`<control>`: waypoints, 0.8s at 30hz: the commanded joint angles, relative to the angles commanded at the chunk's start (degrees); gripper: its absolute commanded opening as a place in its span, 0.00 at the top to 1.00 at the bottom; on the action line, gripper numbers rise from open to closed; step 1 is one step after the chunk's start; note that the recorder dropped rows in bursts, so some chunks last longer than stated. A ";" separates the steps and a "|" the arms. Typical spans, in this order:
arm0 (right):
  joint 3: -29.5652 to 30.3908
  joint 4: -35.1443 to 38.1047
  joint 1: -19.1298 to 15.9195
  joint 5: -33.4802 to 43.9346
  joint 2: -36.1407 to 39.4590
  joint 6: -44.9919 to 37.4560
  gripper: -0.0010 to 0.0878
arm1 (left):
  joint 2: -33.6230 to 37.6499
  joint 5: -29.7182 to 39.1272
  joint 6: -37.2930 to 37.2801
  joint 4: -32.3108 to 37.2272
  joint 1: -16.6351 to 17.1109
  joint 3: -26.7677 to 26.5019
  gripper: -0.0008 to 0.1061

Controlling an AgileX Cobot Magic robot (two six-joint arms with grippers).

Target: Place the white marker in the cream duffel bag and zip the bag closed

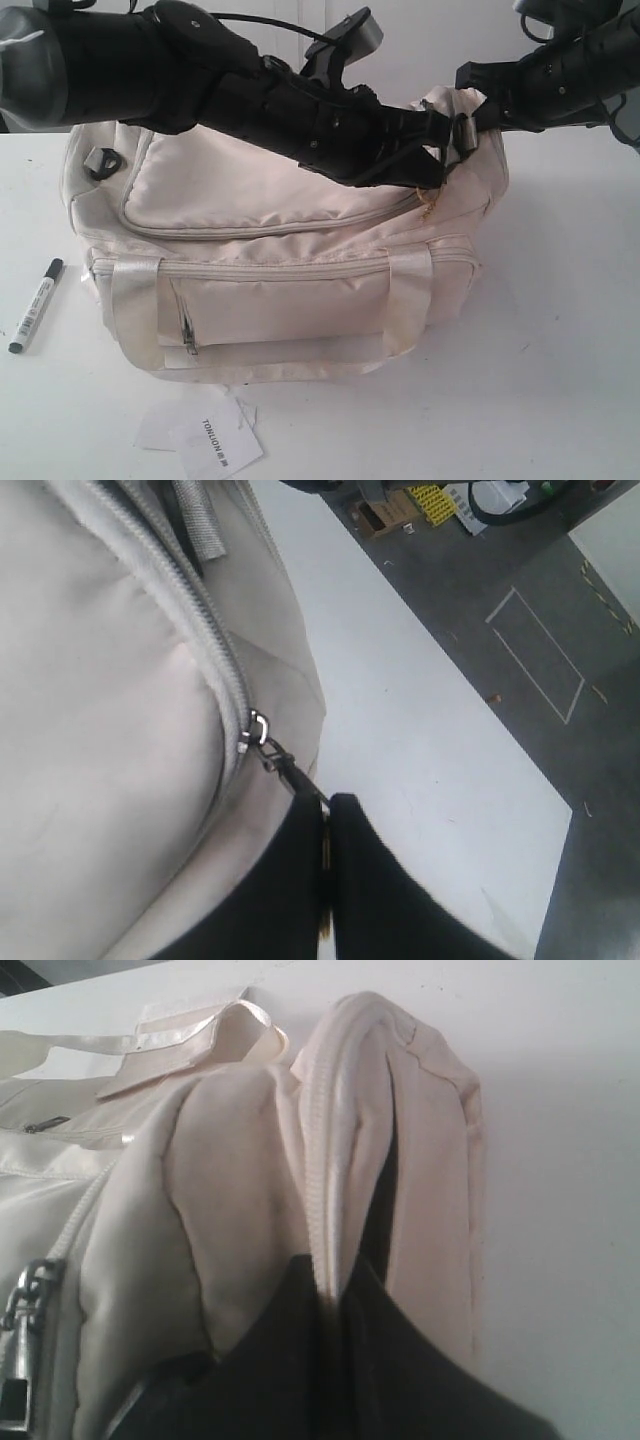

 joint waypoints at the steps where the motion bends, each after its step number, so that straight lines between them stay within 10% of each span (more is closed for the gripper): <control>1: 0.00 0.00 0.00 0.00 0.00 0.00 0.99 | 0.00 0.00 0.00 0.00 0.00 0.00 0.99; 24: -0.10 -0.37 0.00 1.85 -0.25 0.40 0.96 | -2.05 2.30 -5.71 8.01 0.00 0.00 0.99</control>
